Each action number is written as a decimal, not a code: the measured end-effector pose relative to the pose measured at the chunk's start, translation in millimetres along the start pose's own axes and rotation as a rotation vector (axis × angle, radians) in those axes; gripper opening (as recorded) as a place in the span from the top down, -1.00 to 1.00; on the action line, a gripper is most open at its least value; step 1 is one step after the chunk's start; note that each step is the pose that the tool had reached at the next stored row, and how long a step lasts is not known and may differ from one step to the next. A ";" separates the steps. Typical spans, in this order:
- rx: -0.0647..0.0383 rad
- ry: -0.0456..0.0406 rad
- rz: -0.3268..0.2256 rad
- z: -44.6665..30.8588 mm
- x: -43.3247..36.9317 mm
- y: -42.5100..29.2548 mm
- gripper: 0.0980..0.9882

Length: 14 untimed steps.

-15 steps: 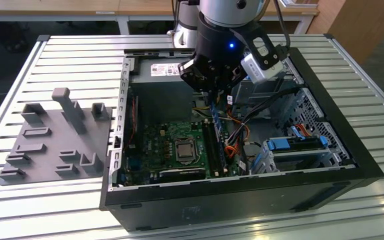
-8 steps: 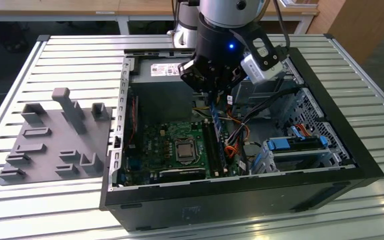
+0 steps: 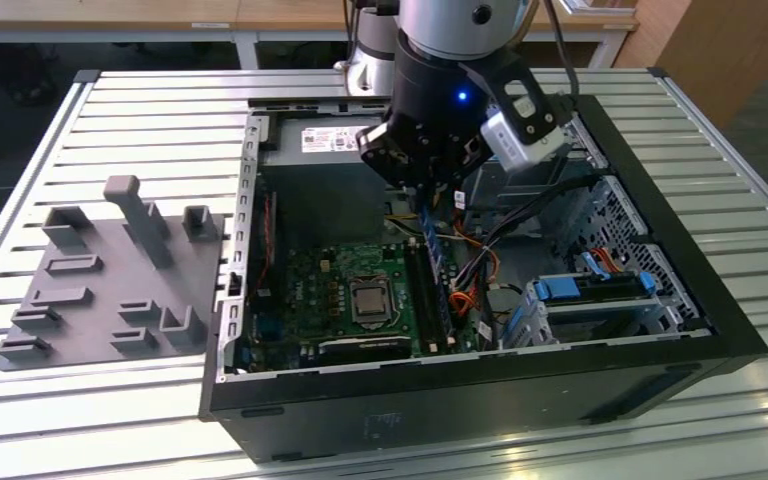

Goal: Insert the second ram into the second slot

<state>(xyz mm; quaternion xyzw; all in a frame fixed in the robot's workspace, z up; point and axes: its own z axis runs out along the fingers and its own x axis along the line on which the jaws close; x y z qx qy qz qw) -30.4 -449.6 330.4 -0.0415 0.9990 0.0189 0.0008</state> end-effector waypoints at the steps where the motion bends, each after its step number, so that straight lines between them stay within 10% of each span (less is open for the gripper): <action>1: 0.000 0.0000 0.000 0.2 0.0 0.0 0.91; 14: 0.000 0.0000 0.000 3.2 0.0 -0.3 0.91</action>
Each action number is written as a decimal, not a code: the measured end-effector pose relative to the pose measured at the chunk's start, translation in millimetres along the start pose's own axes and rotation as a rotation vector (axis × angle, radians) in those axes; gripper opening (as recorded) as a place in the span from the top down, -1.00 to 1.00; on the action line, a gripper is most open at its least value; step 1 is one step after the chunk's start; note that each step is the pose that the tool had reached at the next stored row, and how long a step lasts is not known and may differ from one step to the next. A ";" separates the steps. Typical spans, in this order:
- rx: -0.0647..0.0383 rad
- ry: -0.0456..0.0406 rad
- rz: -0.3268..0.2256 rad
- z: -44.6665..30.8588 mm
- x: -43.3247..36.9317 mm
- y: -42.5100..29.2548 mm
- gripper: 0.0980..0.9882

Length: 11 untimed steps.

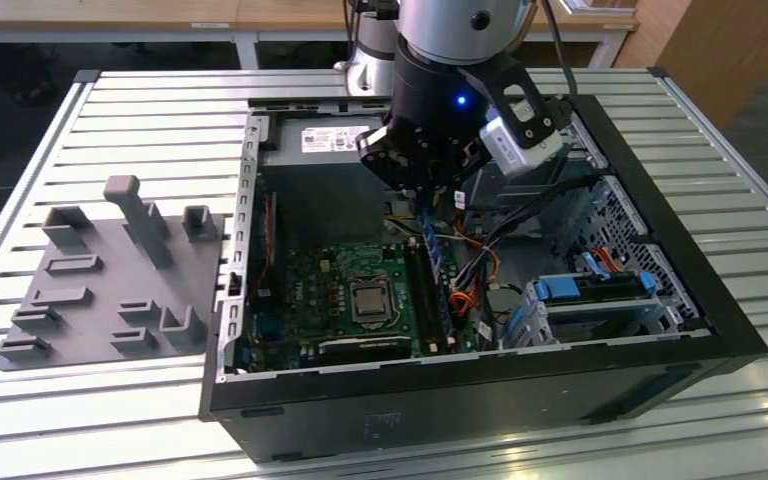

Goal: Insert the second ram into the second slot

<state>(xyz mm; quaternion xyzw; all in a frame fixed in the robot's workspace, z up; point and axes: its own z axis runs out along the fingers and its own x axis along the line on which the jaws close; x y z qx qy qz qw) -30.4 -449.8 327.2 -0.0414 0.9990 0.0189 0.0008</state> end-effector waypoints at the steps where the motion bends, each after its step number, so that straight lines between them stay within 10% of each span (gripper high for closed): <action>1: 0.000 0.0000 0.000 0.3 0.0 0.0 0.91; 11: 0.000 -0.0003 0.009 3.5 -0.3 -0.2 0.91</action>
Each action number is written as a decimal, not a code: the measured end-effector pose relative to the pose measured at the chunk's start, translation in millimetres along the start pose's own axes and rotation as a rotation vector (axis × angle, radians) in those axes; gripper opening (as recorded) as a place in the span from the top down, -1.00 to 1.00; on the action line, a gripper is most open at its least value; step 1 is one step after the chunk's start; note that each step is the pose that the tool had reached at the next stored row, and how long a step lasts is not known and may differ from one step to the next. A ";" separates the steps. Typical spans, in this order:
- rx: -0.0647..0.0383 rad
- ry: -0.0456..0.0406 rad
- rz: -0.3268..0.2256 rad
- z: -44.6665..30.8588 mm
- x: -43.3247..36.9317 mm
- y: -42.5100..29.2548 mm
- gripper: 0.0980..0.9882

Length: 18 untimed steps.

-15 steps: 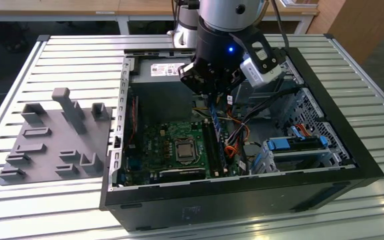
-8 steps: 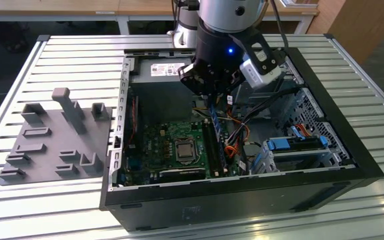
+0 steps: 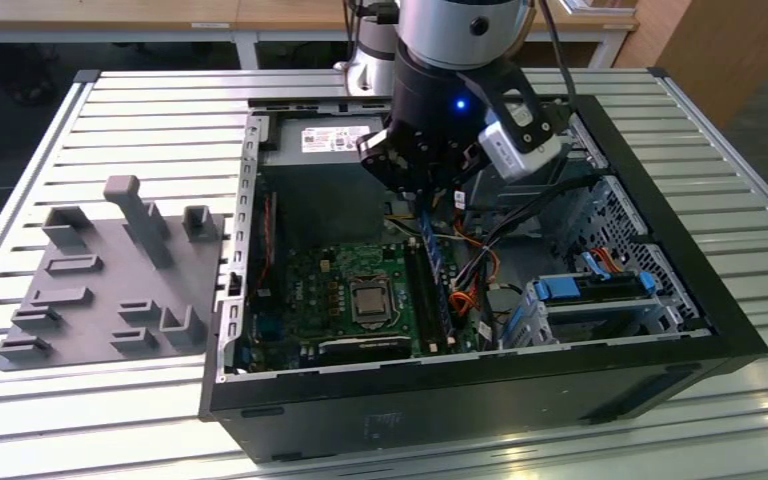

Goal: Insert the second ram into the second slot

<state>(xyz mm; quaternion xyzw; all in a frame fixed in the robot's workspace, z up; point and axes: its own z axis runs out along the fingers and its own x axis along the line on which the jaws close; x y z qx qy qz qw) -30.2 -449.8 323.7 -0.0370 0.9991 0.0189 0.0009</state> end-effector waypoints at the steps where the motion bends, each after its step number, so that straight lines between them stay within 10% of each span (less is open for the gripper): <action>1: 0.000 -0.0002 0.005 0.4 0.0 0.0 0.91; 18: 0.000 -0.0008 0.021 10.4 0.1 -0.5 0.91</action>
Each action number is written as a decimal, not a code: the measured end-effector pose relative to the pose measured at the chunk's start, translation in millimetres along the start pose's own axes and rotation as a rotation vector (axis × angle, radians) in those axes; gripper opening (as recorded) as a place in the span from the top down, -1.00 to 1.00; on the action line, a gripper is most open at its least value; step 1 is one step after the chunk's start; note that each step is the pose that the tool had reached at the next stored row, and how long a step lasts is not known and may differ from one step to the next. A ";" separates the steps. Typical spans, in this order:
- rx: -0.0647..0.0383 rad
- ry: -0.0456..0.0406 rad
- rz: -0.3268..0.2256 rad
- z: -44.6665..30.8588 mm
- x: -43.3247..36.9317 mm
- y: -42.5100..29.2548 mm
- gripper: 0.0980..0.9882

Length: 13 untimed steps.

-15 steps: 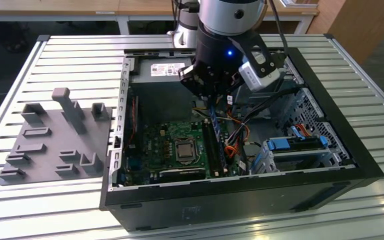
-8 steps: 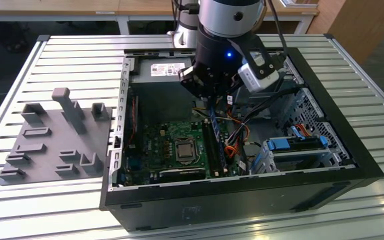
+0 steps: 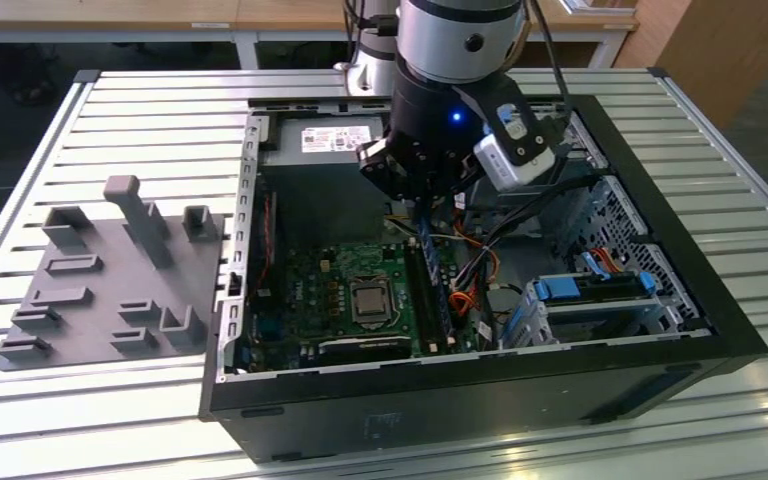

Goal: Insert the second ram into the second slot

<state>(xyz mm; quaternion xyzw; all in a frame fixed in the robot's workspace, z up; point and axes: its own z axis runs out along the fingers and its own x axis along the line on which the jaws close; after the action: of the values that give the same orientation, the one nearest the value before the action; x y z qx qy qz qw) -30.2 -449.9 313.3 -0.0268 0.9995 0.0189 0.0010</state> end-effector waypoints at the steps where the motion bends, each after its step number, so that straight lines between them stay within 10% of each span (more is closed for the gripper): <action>1: 0.000 0.0000 0.000 0.9 0.0 0.0 0.91; 13: 0.000 -0.0001 0.002 12.3 0.0 -0.5 0.91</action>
<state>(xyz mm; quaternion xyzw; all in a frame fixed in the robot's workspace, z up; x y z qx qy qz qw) -30.2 -449.9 300.9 -0.0260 0.9995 0.0189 0.0011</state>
